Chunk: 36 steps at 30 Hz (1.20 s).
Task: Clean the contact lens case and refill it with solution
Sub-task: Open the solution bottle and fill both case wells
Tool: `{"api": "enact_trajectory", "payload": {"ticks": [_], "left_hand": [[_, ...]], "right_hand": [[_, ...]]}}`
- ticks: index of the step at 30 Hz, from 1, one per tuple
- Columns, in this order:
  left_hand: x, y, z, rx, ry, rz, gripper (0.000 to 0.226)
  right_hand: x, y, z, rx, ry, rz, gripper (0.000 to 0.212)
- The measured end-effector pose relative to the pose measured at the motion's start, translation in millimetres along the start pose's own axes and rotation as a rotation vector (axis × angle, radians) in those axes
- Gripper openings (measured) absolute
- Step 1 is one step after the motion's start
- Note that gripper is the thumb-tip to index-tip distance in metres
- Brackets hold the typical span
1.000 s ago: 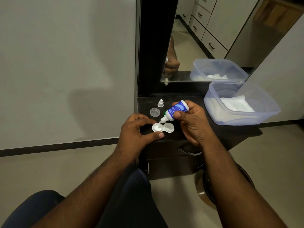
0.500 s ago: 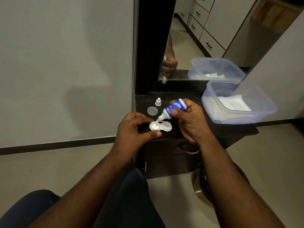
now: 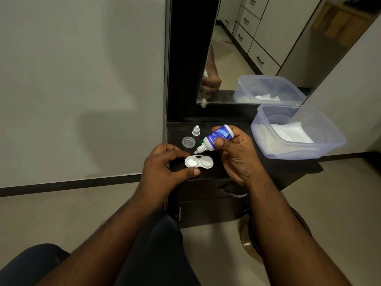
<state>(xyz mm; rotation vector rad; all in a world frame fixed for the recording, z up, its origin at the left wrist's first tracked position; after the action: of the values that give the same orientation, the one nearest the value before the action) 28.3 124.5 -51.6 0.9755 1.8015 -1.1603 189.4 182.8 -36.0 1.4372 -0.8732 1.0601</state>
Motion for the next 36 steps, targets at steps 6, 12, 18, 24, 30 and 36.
{"api": "enact_trajectory", "payload": {"ticks": [6,12,18,24,30,36], "left_hand": [[0.1,-1.6,-0.2,-0.015,-0.011,0.023,0.034],[-0.2,-1.7,0.3,-0.015,-0.014,0.02,0.035],[1.1,0.2,-0.1,-0.001,-0.017,-0.003,0.037],[-0.2,-0.9,0.7,-0.012,-0.019,0.012,0.037],[0.0,-0.6,0.1,-0.015,-0.015,0.01,0.036],[0.8,-0.3,0.2,-0.009,-0.022,0.013,0.035]], "right_hand": [[-2.0,-8.9,-6.3,-0.064,-0.033,-0.047,0.065],[3.8,0.2,0.6,-0.019,-0.041,-0.006,0.057],[2.5,3.0,2.8,0.013,-0.028,0.03,0.044],[2.4,2.3,2.5,0.001,-0.028,0.046,0.036],[1.4,2.7,1.5,-0.001,-0.027,0.049,0.041],[3.7,3.1,3.3,-0.008,-0.032,0.067,0.028]]}}
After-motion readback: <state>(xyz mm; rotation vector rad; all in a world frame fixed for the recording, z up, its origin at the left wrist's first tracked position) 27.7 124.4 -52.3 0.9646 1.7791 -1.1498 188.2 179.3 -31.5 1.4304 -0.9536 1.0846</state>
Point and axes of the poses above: each hand's wrist, its own z-axis away from the middle knuckle, its own y-axis out of the palm, x = y × z, the point moved 10 cm from there along -z, towards the middle knuckle, and after that the axes turned 6 degrees about -x, right-handed, at the moved point
